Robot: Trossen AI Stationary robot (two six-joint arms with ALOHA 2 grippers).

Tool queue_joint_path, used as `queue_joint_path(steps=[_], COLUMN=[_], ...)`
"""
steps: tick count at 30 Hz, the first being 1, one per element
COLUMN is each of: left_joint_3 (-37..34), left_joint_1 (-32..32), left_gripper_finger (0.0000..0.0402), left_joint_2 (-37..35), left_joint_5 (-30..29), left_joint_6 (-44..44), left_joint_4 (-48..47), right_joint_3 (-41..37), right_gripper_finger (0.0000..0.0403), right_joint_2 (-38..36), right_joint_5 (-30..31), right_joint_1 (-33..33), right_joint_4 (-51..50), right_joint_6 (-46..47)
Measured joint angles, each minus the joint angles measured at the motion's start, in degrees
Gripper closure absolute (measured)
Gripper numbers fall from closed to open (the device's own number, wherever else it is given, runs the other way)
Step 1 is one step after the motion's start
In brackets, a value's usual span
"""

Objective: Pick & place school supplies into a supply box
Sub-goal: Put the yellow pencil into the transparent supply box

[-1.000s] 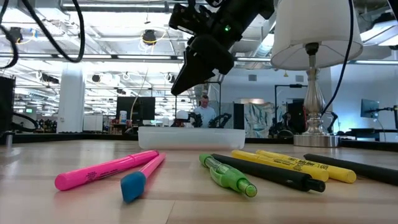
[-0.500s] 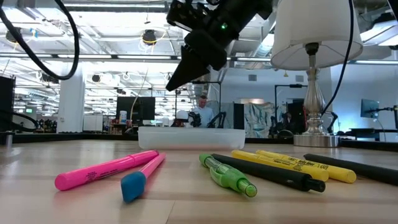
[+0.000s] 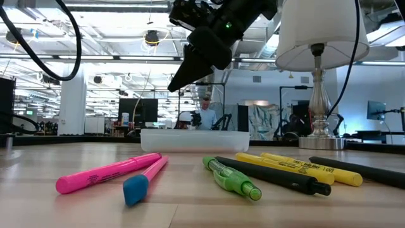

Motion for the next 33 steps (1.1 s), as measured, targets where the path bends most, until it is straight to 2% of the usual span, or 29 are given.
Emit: queue_joint_path(steps=[14,23,33], left_joint_3=[-0.1,-4.2,-2.0], left_joint_1=[-1.8,-2.8,-1.1], left_gripper_finger=[0.0310,0.0310,0.0310], left_joint_2=[0.1,-0.4,0.1], left_joint_5=[-0.4,2.1,-3.2], left_joint_6=[2.3,0.8,6.9], left_joint_4=[0.1,5.9,8.1], right_joint_3=[0.0,0.0,0.0], right_gripper_finger=[0.0276,0.0276,0.0275], right_joint_2=[0.0,0.0,0.0], right_joint_5=[0.0,0.0,0.0], right_joint_1=[0.3,0.3,0.3], right_joint_4=[0.2,0.3,0.6], right_joint_6=[0.6,1.5,1.5])
